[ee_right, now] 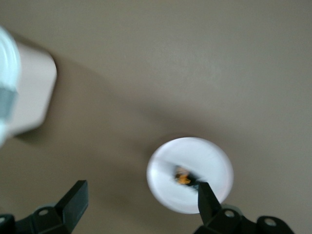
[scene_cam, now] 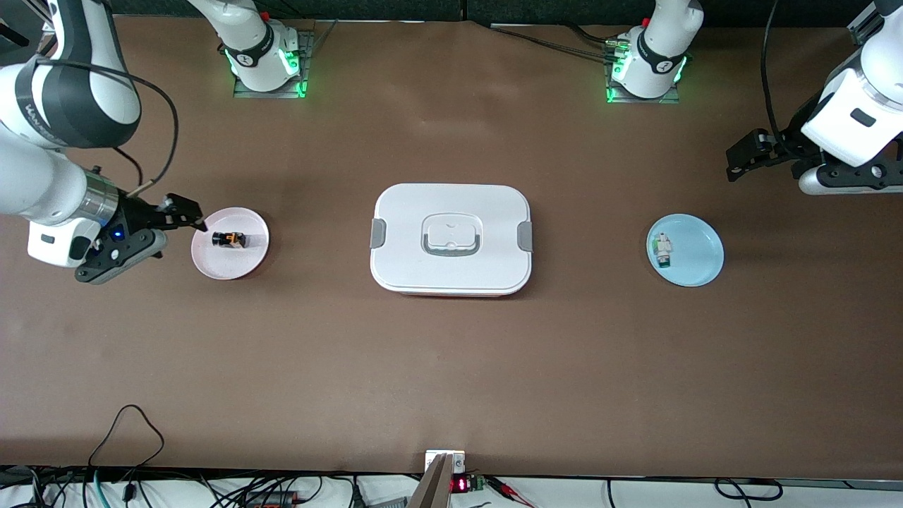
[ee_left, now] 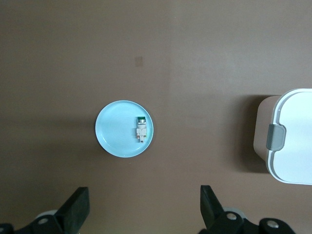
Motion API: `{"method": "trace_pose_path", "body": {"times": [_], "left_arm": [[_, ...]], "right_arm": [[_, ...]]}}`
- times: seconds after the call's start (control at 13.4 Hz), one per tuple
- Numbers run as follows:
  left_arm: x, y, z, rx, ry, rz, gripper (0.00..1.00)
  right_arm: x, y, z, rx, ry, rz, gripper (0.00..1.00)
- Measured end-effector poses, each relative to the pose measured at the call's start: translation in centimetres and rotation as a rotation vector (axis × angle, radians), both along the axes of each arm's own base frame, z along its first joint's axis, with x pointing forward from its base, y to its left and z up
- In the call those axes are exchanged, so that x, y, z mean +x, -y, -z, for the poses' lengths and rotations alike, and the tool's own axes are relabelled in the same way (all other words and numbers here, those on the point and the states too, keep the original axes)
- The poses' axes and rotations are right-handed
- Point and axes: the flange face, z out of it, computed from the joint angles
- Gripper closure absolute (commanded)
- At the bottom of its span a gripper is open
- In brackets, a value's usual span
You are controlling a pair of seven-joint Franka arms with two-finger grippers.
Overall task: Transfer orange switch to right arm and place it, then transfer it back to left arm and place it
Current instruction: 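Raise the right gripper away from the pink plate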
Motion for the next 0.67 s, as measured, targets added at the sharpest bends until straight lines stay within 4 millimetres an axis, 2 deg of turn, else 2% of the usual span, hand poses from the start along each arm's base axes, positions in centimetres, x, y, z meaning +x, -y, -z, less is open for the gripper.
{"method": "trace_pose_path", "body": {"times": [0.15, 0.22, 0.3, 0.45, 0.6, 0.67], "left_arm": [[0.0, 0.0, 0.1, 0.000, -0.001, 0.002, 0.00], [0.0, 0.0, 0.1, 0.000, -0.002, 0.003, 0.00], [0.0, 0.0, 0.1, 0.000, -0.002, 0.004, 0.00], [0.0, 0.1, 0.1, 0.000, -0.002, 0.005, 0.00], [0.0, 0.1, 0.1, 0.000, -0.002, 0.006, 0.00], [0.0, 0.1, 0.1, 0.000, -0.002, 0.006, 0.00]], "right_arm": [[-0.5, -1.8, -2.1, -0.025, -0.080, 0.230, 0.00], [-0.8, -2.1, -3.9, -0.041, -0.111, 0.311, 0.00], [-1.0, -1.5, -5.3, -0.053, -0.127, 0.356, 0.00], [-1.0, 2.5, -7.0, -0.078, -0.131, 0.438, 0.00], [-1.1, 7.7, -7.3, -0.162, -0.110, 0.472, 0.00], [-1.2, 9.5, -7.2, -0.234, -0.095, 0.446, 0.00]]}}
